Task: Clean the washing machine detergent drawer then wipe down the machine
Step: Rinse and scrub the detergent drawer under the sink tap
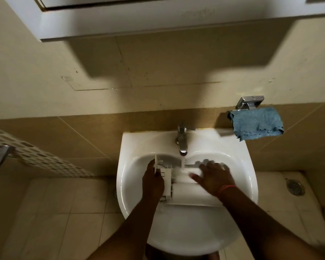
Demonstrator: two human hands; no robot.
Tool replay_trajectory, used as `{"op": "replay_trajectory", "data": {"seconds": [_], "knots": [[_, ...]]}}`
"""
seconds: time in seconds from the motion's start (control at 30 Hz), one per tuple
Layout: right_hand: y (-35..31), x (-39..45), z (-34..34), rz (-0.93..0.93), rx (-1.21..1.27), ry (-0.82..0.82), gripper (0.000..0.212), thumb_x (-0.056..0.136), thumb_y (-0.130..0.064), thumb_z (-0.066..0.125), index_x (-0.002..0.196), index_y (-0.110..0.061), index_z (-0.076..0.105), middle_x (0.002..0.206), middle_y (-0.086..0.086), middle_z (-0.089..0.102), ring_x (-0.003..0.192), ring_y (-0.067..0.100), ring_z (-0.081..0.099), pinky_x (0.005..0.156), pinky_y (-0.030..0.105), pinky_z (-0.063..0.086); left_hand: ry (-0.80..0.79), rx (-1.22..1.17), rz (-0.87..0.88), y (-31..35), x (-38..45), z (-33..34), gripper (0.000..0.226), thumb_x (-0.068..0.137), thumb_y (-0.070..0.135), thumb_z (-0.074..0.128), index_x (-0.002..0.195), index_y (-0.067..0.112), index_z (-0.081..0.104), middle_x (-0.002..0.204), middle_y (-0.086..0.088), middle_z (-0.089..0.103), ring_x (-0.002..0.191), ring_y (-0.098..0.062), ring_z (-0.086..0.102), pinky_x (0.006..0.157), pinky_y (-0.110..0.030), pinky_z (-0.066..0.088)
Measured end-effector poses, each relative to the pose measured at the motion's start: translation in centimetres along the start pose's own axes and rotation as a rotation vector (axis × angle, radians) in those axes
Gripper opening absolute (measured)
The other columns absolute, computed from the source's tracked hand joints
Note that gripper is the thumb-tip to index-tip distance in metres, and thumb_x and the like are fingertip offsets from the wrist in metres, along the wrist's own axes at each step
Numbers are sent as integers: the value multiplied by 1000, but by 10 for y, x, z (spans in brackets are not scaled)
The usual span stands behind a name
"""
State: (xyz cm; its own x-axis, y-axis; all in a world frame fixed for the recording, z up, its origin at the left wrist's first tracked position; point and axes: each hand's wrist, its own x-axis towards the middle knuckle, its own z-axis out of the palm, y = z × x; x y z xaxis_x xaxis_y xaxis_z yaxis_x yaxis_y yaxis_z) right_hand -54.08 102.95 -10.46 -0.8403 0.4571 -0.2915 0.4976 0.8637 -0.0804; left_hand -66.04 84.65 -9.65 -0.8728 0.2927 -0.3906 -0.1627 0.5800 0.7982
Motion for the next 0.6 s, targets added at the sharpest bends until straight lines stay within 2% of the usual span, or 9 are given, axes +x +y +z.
{"op": "replay_trajectory", "data": {"seconds": [0.07,0.13,0.17,0.23,0.3,0.37,0.43,0.53,0.6], "knots": [[25,-1,-6,62,59,-4,52,95,-59,26,123,-27,56,123,5,57,113,29,54,92,43,46,0,-2,8,-2,0,1,47,102,15,43,148,27,37,138,-5,55,125,-27,54,106,-50,44],[30,-5,-9,59,248,139,45,95,-45,31,113,-19,63,108,10,63,100,33,58,84,43,50,12,-10,-13,-4,-2,2,48,103,15,43,149,25,36,141,-4,53,130,-26,50,110,-49,40],[30,-10,-11,126,398,231,41,94,-42,37,110,-16,64,105,11,63,99,34,59,83,42,50,18,-16,-21,-6,-3,2,48,103,15,43,149,25,36,141,-4,52,130,-25,49,112,-48,38],[27,-27,-21,349,724,368,39,93,-37,57,122,-11,57,120,12,55,110,30,54,95,40,45,18,-43,-38,-7,-4,1,47,103,14,43,148,27,37,140,-4,53,129,-25,50,111,-47,39],[26,-44,-28,573,1017,281,52,88,-43,68,129,-18,48,122,3,52,108,21,54,95,37,43,4,-98,-76,-8,-5,2,46,102,13,43,146,27,39,137,-3,55,125,-23,53,104,-39,46],[26,-54,-35,638,1242,142,50,82,-53,69,119,-26,48,99,-2,63,79,18,60,74,34,46,-21,-150,-110,-8,-7,4,43,102,14,44,142,28,42,131,0,58,116,-21,57,82,-25,52],[24,-60,-44,603,1256,175,47,80,-51,72,111,-28,46,78,0,64,56,17,55,60,36,45,-59,-186,-133,-8,-9,8,39,101,14,46,137,29,46,125,0,61,107,-19,60,72,-24,52],[18,-66,-61,480,1064,331,51,80,-41,75,113,-29,38,73,2,66,61,21,62,64,43,53,-123,-216,-193,-2,-10,19,40,95,7,51,131,26,51,125,0,59,111,-21,58,94,-40,52],[11,-71,-76,407,931,388,60,80,-43,73,123,-27,34,77,2,67,69,25,65,65,46,54,-158,-257,-253,3,-13,28,35,92,8,55,123,24,55,121,-1,62,107,-22,59,94,-42,51]]}}
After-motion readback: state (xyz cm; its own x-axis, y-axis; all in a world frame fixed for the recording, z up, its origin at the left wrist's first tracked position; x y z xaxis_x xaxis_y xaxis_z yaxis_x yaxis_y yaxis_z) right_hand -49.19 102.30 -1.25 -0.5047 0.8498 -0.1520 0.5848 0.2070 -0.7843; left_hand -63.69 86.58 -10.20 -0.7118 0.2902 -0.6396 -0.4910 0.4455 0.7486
